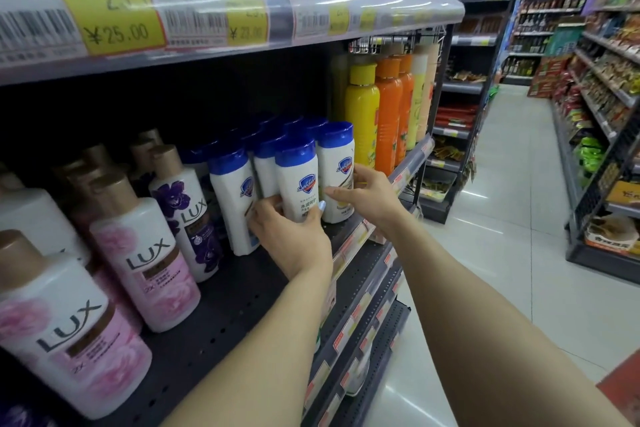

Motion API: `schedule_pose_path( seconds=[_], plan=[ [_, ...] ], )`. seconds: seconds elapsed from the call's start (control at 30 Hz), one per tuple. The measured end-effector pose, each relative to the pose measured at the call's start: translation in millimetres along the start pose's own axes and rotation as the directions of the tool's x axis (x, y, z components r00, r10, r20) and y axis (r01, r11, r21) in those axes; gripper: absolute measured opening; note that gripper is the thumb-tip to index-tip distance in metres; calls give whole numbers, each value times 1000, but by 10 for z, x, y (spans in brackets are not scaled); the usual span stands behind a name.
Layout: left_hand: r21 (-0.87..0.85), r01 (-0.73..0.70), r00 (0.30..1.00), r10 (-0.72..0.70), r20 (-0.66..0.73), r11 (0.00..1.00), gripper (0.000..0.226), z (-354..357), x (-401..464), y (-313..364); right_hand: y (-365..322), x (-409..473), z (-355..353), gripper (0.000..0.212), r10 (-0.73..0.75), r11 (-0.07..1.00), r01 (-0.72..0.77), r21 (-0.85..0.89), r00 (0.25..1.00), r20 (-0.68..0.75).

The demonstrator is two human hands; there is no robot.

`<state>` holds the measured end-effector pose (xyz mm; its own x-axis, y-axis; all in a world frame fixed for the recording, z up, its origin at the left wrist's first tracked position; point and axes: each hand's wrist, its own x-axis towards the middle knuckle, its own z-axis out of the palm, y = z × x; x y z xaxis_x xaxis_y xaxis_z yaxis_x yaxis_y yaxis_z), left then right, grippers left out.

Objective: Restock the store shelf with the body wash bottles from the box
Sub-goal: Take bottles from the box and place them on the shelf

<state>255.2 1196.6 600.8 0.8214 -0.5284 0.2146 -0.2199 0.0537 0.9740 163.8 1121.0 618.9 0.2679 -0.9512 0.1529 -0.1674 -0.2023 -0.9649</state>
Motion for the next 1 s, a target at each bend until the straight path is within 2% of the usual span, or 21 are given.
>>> schedule_pose_path(
  seconds=[0.13,0.2,0.27,0.33,0.43,0.53,0.63,0.7,0.8,0.9,1.0],
  plan=[
    [17,28,999,-29,23,999,58,4,-2,-7,6,-32,29,43,-2,1000,1,-13,1000,-15],
    [6,63,998,-63,25,998,62,-41,-15,-3,27,-85,48,50,-2,1000,2,7,999,-43],
    [-29,116,993,-115,33,993,68,-135,-61,48,53,-183,61,70,13,1000,-11,14,991,-130],
    [-42,98,994,-96,44,994,68,-252,-147,111,95,-348,49,77,34,999,-25,42,969,-245],
    [-3,-67,992,66,103,998,56,-489,-393,90,260,-733,40,63,103,992,-72,101,934,-343],
    [2,-210,940,202,275,978,40,-694,-756,-153,571,-1192,14,41,155,982,-99,161,908,-389],
    [8,-241,866,212,453,970,27,-860,-1181,-535,983,-1720,-7,34,248,966,-192,174,883,-399],
    [51,-197,806,132,576,979,21,-979,-1480,-867,1340,-2145,-1,32,332,942,-285,174,864,-378],
    [210,-55,691,-115,714,976,23,-1177,-1890,-1573,1957,-2860,49,30,498,867,-460,191,813,-302],
    [437,56,551,-393,736,898,33,-1412,-2276,-2450,2646,-3586,181,34,664,748,-627,218,703,-257],
    [642,99,381,-625,681,760,40,-1709,-2609,-3371,3432,-4265,408,38,793,605,-767,212,560,-240]
  ],
)
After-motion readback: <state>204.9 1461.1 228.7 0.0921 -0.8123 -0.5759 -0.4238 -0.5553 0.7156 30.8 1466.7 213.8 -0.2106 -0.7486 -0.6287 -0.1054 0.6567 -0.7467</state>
